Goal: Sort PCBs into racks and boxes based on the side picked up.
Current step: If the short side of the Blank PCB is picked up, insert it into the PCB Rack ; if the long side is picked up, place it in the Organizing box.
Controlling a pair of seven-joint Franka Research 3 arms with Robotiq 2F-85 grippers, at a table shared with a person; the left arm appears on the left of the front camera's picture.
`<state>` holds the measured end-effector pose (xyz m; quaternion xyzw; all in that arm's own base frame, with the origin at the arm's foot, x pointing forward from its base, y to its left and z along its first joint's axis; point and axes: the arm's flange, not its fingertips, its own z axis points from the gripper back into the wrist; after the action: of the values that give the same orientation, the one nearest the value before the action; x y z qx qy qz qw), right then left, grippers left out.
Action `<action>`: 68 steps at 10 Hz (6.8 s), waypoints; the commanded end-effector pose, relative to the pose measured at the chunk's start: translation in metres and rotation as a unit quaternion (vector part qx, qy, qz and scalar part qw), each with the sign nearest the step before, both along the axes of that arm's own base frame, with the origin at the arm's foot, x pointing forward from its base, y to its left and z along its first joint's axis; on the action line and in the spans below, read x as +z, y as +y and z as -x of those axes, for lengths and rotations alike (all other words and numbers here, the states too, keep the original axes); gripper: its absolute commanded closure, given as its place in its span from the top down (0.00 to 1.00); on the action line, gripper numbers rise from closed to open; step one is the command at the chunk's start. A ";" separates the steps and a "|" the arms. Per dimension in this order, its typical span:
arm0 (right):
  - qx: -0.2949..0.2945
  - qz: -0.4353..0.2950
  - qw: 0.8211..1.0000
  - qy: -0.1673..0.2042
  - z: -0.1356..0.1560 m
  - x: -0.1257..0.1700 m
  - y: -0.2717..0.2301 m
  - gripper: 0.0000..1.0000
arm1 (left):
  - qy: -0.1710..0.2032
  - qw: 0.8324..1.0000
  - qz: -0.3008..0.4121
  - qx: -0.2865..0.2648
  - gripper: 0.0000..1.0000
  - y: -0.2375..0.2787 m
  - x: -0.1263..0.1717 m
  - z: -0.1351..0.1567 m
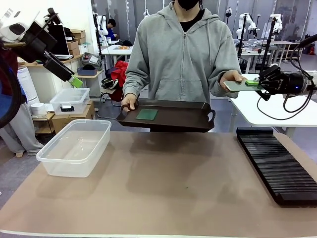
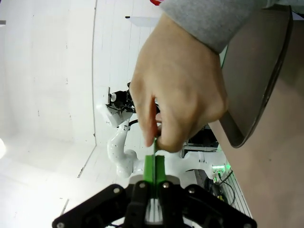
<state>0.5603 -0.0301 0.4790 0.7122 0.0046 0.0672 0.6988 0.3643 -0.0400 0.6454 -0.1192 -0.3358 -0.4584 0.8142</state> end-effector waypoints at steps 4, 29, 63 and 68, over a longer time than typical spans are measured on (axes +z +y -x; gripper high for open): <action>0.000 0.000 1.000 0.000 0.000 0.000 0.000 0.00 | 0.001 1.000 0.002 -0.001 1.00 0.001 -0.001 0.000; -0.062 0.144 0.863 -0.480 0.016 0.030 -0.102 0.02 | 0.001 1.000 0.002 -0.001 1.00 0.001 -0.001 0.000; 0.177 0.041 0.683 -0.707 -0.055 -0.085 -0.176 0.02 | 0.001 1.000 0.002 -0.001 1.00 0.001 -0.001 0.000; 0.196 0.033 0.671 -0.714 -0.063 -0.117 -0.153 0.02 | 0.001 1.000 0.002 -0.001 1.00 0.001 -0.001 0.000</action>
<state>0.6236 -0.1881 0.3684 0.4161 -0.3600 0.6746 0.4921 0.3643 -0.0401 0.6459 -0.1185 -0.3361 -0.4584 0.8142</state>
